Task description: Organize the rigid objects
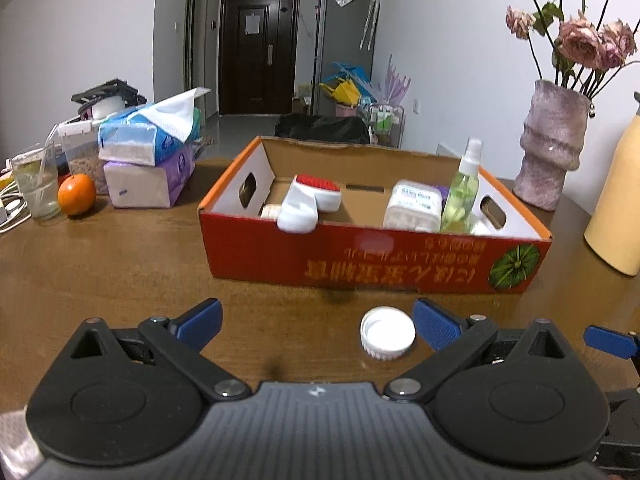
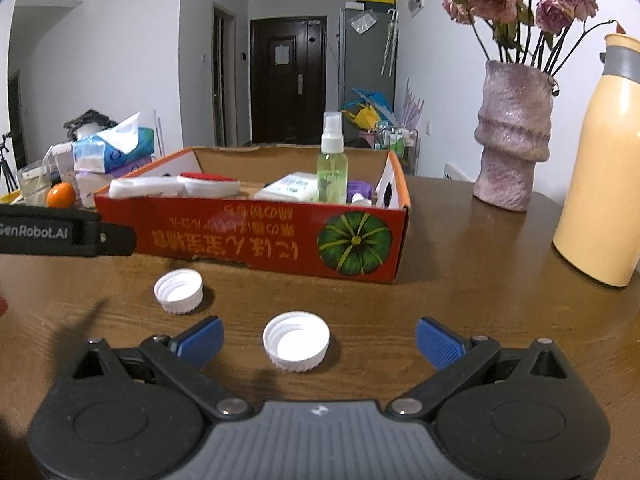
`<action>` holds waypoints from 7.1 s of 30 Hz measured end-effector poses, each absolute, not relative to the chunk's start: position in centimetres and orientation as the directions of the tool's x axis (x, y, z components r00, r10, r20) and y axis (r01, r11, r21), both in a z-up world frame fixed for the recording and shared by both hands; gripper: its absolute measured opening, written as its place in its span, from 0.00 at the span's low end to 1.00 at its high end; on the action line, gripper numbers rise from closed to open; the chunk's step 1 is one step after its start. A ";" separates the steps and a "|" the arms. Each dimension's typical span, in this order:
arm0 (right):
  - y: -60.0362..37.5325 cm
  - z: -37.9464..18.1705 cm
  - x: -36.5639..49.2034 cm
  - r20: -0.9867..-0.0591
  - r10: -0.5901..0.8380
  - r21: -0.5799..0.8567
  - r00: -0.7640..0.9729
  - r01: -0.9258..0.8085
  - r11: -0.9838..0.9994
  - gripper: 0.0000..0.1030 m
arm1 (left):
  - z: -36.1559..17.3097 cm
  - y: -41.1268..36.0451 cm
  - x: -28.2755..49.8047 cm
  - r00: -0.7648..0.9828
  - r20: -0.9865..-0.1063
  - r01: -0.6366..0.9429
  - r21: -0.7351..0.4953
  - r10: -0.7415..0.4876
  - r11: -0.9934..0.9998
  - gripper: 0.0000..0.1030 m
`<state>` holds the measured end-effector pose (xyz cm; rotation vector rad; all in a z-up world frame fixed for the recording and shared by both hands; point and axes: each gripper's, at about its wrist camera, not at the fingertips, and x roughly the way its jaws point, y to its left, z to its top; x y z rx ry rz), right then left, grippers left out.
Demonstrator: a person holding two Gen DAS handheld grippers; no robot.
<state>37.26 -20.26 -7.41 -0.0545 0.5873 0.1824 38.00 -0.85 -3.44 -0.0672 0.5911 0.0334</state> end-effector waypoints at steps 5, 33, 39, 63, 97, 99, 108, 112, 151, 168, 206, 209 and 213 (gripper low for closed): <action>-20.0 -8.2 37.9 -0.590 0.155 -0.006 0.792 -0.196 0.981 0.92 | -4.4 -1.1 37.8 0.805 -0.593 -0.049 -0.042 0.015 0.998 1.00; -21.1 -8.2 38.9 -0.570 0.155 0.056 0.807 -0.150 0.987 0.37 | -6.4 -2.2 39.8 0.756 -0.654 -0.023 -0.039 -0.008 0.999 1.00; -21.5 -8.0 39.1 -0.562 0.141 0.058 0.815 -0.131 0.990 0.37 | -6.9 -2.9 40.7 0.747 -0.665 -0.026 -0.035 -0.004 0.999 1.00; -22.2 -7.7 39.5 -0.543 0.099 0.055 0.834 -0.082 0.995 0.37 | -7.4 -5.5 42.2 0.759 -0.649 0.052 -0.021 -0.053 0.998 0.40; -21.4 -5.2 38.7 -0.367 0.186 0.111 0.912 -0.156 0.982 0.37 | -1.2 -4.8 39.0 0.891 -0.449 0.064 -0.013 -0.063 0.998 0.40; -21.1 -5.0 38.8 -0.356 0.187 0.112 0.916 -0.157 0.981 0.37 | -0.8 -4.6 39.1 0.897 -0.437 0.059 -0.015 -0.060 0.998 0.40; -20.0 -4.2 39.9 -0.313 0.197 0.118 0.929 -0.168 0.979 0.37 | 0.6 -3.8 40.1 0.922 -0.386 0.028 -0.029 -0.037 0.999 0.40; -19.4 -4.0 40.5 -0.301 0.203 0.119 0.932 -0.175 0.977 0.37 | 1.0 -3.3 40.7 0.926 -0.375 0.019 -0.042 -0.033 0.999 0.40; -15.9 -4.0 48.3 -0.278 0.225 0.116 0.934 -0.200 0.973 0.37 | 0.8 -0.7 49.3 0.927 -0.376 -0.041 -0.061 0.015 0.997 0.40; -15.3 -4.5 50.8 -0.289 0.214 0.097 0.933 -0.194 0.976 0.37 | -0.2 0.1 52.5 0.908 -0.417 -0.066 -0.055 0.037 0.996 0.40; -16.2 -4.6 51.2 -0.279 0.145 0.108 0.949 -0.119 0.987 0.98 | -0.7 1.8 53.0 0.890 -0.435 -0.172 -0.040 0.138 0.984 1.00; -16.3 -4.6 51.2 -0.280 0.144 0.109 0.949 -0.118 0.987 0.98 | -0.7 1.8 53.0 0.890 -0.435 -0.171 -0.041 0.137 0.984 1.00; -16.2 -4.6 51.1 -0.280 0.144 0.110 0.949 -0.117 0.987 0.98 | -0.7 1.8 53.0 0.890 -0.436 -0.172 -0.041 0.138 0.984 1.00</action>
